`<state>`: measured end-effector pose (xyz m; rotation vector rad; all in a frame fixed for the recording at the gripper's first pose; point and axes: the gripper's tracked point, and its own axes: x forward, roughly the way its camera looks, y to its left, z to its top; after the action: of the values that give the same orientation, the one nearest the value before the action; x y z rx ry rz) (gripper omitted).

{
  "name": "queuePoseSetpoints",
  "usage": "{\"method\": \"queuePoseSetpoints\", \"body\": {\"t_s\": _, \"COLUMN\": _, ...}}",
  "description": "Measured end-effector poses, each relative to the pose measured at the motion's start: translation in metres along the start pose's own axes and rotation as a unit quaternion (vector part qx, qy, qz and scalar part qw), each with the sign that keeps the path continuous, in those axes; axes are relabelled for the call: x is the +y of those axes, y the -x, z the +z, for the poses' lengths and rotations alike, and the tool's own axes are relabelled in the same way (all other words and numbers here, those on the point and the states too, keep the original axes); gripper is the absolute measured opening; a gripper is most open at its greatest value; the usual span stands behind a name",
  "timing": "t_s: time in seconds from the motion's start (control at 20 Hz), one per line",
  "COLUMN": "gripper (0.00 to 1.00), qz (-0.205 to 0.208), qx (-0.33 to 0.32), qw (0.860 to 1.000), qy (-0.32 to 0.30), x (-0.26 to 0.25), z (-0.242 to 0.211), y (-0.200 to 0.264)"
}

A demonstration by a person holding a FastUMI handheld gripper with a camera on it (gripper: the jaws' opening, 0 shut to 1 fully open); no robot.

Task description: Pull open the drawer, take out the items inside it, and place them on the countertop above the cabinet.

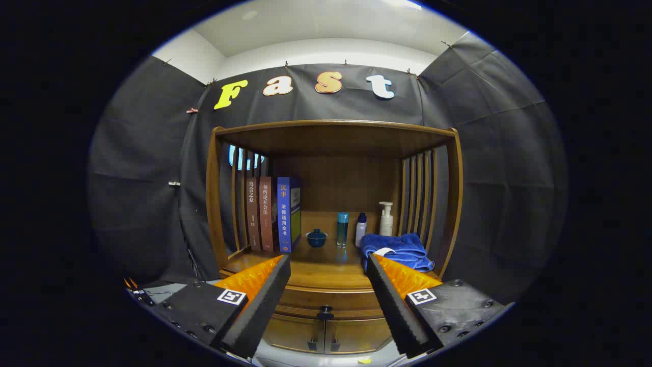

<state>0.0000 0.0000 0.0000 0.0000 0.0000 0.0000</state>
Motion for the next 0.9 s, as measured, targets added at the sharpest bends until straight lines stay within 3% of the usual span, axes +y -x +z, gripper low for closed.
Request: {"method": "queuePoseSetpoints", "body": {"t_s": 0.9, "gripper": 0.99, "qz": -0.015, "qx": 0.016, "qw": 1.0, "qy": -0.007, "x": 0.0045, "z": -0.0103, "y": 0.0017}}
